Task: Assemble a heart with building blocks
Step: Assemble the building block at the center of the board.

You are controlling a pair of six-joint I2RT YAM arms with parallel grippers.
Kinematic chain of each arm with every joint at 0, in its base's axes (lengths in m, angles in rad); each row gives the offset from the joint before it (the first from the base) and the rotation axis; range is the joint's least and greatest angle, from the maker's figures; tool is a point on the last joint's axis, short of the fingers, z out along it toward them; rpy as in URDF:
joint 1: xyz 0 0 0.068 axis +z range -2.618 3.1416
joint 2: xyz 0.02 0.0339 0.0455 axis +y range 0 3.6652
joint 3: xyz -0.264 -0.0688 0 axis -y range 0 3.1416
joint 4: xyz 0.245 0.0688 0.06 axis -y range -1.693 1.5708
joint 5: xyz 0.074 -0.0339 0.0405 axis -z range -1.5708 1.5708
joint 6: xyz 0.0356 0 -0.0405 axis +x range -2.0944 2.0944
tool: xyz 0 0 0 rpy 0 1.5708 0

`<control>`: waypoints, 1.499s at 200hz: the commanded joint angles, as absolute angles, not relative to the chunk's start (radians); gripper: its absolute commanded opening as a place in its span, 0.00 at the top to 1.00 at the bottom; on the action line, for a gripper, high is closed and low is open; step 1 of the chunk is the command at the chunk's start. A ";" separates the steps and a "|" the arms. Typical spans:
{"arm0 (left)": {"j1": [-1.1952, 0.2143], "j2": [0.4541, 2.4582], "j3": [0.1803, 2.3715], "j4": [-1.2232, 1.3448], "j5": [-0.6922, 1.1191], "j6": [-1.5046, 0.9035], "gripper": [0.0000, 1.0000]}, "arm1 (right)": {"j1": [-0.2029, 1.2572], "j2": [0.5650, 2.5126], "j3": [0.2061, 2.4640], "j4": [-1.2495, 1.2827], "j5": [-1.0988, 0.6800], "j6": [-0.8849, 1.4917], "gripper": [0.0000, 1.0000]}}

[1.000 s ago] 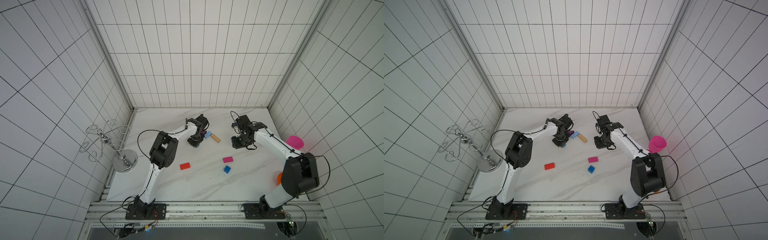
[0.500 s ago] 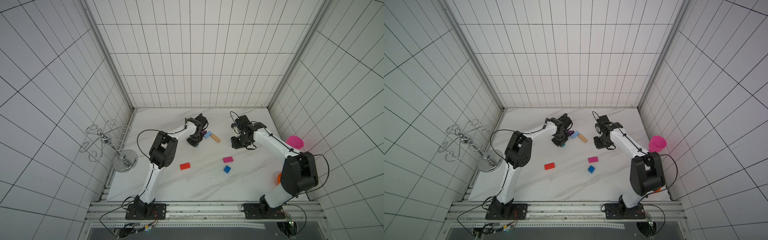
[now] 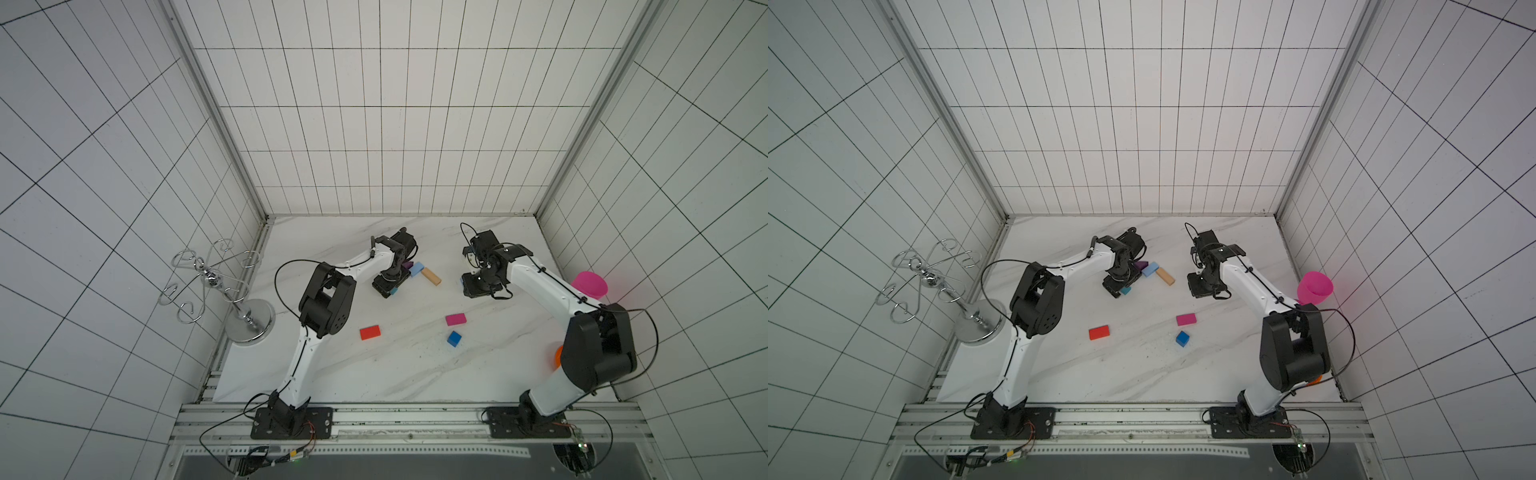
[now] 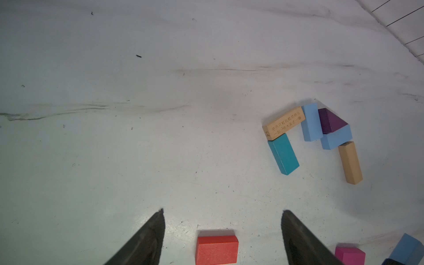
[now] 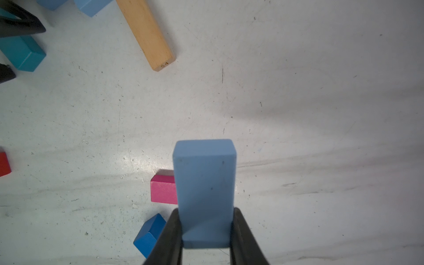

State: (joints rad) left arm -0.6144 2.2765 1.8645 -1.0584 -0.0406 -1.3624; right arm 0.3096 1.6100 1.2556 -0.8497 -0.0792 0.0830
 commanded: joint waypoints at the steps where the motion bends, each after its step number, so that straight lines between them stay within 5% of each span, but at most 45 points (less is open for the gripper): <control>1: -0.632 2.186 1.853 -1.039 -0.089 -1.297 0.22 | 0.330 1.567 1.266 -0.895 -0.041 0.128 1.00; 39: -0.632 1.947 1.710 -0.905 -0.113 -1.097 0.22 | 0.439 1.438 1.355 -0.954 0.092 0.261 1.00; 65: -0.616 1.754 1.504 -0.795 -0.115 -0.984 0.22 | 0.398 1.341 1.155 -0.712 -0.122 0.537 1.00; 130: -0.535 1.455 1.187 -0.779 -0.190 -0.870 0.22 | 0.585 1.587 1.287 -0.854 0.027 0.756 1.00; 225: -0.392 1.366 1.035 -0.758 -0.165 -0.832 0.21 | 0.691 1.898 1.557 -1.088 0.248 1.148 1.00; 300: -0.322 1.411 1.048 -0.755 -0.142 -0.779 0.21 | 0.726 2.108 1.669 -1.092 0.212 1.349 1.00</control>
State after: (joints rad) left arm -0.3351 1.4036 1.0382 -0.7742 -0.1398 -0.8066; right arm 0.7208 2.0815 1.6024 -1.0550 0.1936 1.2575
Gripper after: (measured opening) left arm 0.788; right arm 0.292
